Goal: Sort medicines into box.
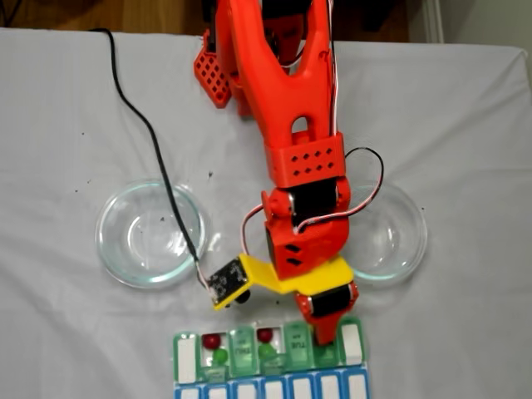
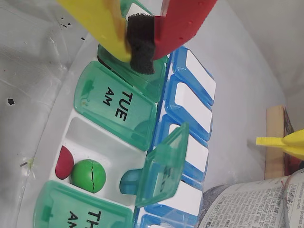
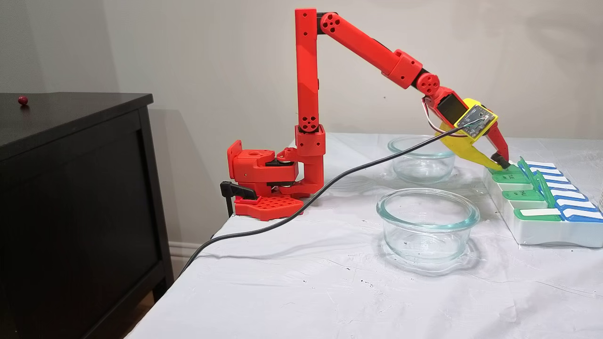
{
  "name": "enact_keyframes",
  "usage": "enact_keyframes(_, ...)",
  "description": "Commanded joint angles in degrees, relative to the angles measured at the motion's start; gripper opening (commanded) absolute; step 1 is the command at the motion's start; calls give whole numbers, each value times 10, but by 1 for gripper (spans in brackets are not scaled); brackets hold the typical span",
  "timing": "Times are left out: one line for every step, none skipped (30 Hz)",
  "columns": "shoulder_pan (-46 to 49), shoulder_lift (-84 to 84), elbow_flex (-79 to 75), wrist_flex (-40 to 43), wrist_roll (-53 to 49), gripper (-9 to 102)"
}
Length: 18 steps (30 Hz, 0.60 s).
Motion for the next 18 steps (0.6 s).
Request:
enact_keyframes(-23,8,20,-10,-52,0)
enact_keyframes(-26,14,32,-18,-57,0)
enact_keyframes(-31,18,40,-21,-67,0)
enact_keyframes(-35,22,48,-22,-77,0)
enact_keyframes(-38,24,53,-22,-82,0)
enact_keyframes(-40,24,54,-20,-86,0)
enact_keyframes(-41,22,57,-20,-91,0)
enact_keyframes(-41,19,59,-20,-92,0)
enact_keyframes(-43,15,59,-18,-96,0)
enact_keyframes(-45,11,59,-16,-100,0)
enact_keyframes(-46,6,59,-16,-101,0)
enact_keyframes(-46,2,59,-16,-101,0)
enact_keyframes(-46,-2,59,-16,-102,0)
enact_keyframes(-46,-4,59,-18,-101,0)
enact_keyframes(-44,-4,59,-19,-98,0)
enact_keyframes(-42,1,57,-19,-97,0)
enact_keyframes(-39,11,54,-20,-93,0)
enact_keyframes(-34,27,53,-22,-87,0)
